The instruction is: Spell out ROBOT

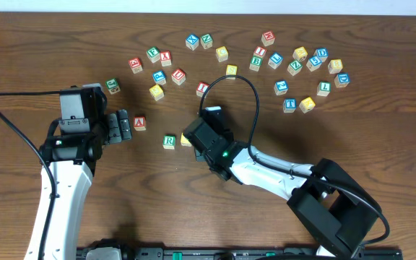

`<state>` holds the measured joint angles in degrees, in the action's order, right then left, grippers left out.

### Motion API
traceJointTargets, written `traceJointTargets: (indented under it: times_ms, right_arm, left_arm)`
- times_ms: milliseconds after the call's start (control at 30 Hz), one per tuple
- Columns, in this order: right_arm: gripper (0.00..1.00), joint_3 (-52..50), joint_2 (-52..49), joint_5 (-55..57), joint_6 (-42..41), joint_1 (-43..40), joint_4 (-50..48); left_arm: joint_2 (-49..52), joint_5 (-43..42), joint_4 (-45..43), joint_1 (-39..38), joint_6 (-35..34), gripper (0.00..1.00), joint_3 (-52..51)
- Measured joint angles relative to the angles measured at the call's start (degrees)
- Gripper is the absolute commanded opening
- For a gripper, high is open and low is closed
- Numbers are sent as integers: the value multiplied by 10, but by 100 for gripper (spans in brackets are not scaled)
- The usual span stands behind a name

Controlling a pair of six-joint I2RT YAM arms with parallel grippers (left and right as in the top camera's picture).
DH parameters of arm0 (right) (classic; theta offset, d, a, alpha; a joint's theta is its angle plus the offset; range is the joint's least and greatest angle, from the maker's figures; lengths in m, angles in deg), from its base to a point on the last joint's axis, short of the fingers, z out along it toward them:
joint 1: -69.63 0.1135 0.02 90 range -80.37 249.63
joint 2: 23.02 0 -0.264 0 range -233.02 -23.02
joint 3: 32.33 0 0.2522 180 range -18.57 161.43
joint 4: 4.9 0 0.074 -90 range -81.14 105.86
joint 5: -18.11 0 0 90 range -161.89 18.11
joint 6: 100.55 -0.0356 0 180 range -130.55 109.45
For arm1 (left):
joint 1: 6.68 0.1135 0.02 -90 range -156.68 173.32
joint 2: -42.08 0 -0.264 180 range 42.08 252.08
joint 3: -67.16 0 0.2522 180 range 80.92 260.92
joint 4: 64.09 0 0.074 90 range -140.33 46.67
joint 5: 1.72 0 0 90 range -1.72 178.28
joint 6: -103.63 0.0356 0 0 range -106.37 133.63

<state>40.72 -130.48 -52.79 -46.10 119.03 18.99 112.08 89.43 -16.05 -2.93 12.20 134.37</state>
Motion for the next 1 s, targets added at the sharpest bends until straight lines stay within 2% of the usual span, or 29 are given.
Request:
traceJointTargets:
  times_ms: [1000]
  right_arm:
    - [58, 0, 0, 50, 0, -2, 27]
  left_arm:
    - [0, 0, 0, 0, 0, 96, 0]
